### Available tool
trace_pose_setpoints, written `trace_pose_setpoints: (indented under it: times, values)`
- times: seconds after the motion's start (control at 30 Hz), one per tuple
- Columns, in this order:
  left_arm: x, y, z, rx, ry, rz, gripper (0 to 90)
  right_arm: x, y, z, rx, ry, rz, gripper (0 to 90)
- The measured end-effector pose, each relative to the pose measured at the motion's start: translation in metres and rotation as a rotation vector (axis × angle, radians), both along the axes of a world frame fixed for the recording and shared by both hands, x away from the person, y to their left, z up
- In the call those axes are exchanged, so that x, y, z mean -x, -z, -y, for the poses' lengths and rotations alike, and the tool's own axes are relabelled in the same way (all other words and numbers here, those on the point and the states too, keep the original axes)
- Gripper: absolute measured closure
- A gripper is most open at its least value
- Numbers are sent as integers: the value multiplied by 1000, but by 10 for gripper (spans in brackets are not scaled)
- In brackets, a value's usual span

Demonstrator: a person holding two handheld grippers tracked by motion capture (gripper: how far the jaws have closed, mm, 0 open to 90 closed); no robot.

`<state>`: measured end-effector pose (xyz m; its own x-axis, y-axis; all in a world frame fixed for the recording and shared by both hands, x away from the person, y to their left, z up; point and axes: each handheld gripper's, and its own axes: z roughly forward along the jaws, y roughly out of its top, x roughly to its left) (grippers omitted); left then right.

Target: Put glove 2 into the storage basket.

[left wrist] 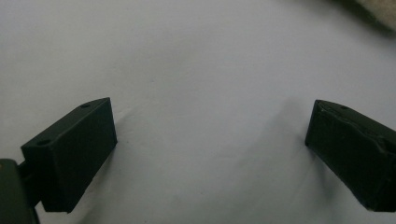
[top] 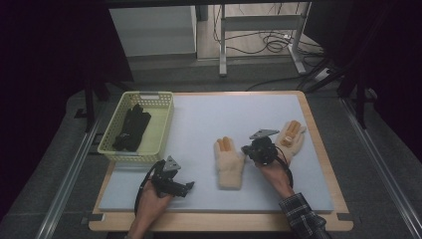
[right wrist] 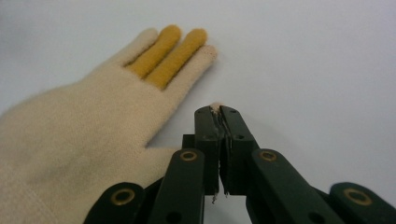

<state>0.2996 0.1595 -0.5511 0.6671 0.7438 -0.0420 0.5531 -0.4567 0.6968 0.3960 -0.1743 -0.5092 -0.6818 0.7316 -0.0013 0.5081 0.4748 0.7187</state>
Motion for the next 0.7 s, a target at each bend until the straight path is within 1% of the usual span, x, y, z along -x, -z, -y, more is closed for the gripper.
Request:
trace_pose_setpoints:
  times: [0.03,0.07,0.1,0.2,0.33,0.6,0.7]
  values:
    - [0,0,0,2,-2,1,21,1,1,2,-7,2,-2,833]
    - [0,0,0,2,-2,1,21,0,2,4,-20,-3,1,769]
    - [0,0,0,2,-2,1,21,0,2,5,-33,-1,8,686]
    - [0,0,0,2,-2,1,21,0,-1,8,-41,12,32,609]
    - [0,0,0,2,-2,1,21,-3,-9,19,-64,34,30,586]
    - [0,0,0,3,-2,1,21,-11,-24,54,-38,106,54,552]
    - [0,0,0,3,-3,1,21,-15,-29,72,-14,153,70,522]
